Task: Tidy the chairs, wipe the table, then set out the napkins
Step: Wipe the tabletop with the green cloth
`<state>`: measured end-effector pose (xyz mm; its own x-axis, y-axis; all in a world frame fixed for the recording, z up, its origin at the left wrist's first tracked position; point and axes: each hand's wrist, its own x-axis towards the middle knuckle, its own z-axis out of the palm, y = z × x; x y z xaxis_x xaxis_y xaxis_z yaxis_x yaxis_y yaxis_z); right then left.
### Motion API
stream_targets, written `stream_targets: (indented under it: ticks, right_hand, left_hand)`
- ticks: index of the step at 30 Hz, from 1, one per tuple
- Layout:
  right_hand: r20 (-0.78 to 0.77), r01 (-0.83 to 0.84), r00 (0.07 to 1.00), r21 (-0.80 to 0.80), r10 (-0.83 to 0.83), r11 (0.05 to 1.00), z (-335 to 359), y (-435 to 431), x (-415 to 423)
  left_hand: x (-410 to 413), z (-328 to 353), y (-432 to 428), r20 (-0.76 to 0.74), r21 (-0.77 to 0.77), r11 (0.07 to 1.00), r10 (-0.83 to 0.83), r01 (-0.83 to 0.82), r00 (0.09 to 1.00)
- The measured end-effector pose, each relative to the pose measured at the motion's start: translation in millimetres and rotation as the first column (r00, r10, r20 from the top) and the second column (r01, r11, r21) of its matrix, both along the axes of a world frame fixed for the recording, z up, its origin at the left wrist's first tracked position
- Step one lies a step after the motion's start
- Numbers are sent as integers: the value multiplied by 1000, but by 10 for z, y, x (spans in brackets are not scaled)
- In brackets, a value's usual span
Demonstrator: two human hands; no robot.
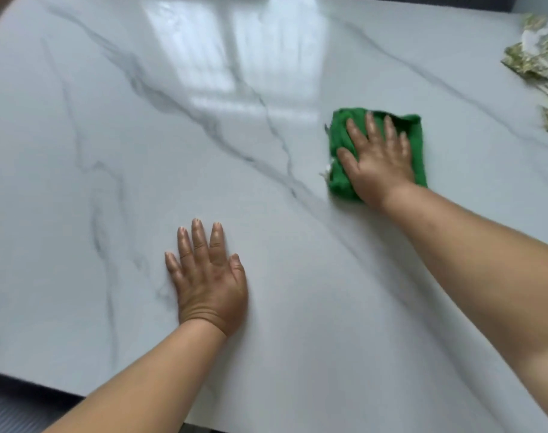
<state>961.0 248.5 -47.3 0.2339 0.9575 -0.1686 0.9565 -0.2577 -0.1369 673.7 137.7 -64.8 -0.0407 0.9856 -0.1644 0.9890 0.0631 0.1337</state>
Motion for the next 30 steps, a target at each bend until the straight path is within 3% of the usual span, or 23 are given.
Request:
stream_targets:
  ticks: [2,4,7,10,12,14,17,19,21,23,26,28,30]
  right_hand:
    - [-27,-17,999,1,17,1000,-40,340,-352]
    - [-40,-158,987,-2,158,987,-49,324,-805]
    - [-94,-341,935,40,343,939,-3,-327,-1162]
    - [-74,-364,927,52,367,930,39,-1345,-862]
    - [-36,-268,962,20,269,963,63,-1839,-362]
    - [7,-62,998,-36,63,997,98,-1953,137]
    - [58,233,971,-24,-231,972,55,-1527,369]
    - [45,278,960,-7,-277,961,14,-1182,119]
    - [10,150,989,-9,-150,989,-17,-1093,-322]
    - [-14,-103,995,-6,103,995,-15,-1416,-775]
    - [-42,-414,910,-11,413,910,38,-2340,-879]
    - [-29,-422,906,-45,421,905,90,-2797,-461]
    - [40,-209,976,-71,212,975,136,-2909,61]
  left_hand:
    - [-4,-6,-4,0,4,1000,-6,6,1000]
    - [-5,-1,-2,14,6,1000,-4,4,1000]
    - [-1,8,2,17,4,1000,-3,3,1000]
    - [-1,-1,2,51,2,1000,1,-1,999]
    - [0,-19,7,54,9,1000,-1,1,999]
    - [-6,-37,10,54,15,1000,-2,1,999]
    - [-12,-56,13,50,16,1000,-2,1,999]
    - [-23,-62,7,50,20,1000,-4,3,999]
    - [-24,-69,11,54,26,1000,-4,3,999]
    - [-22,-61,13,61,31,1000,-4,2,998]
    - [-14,-75,30,74,41,999,-5,2,997]
    - [-15,-98,24,77,46,999,-10,7,997]
    - [-15,-120,26,85,62,998,-18,12,996]
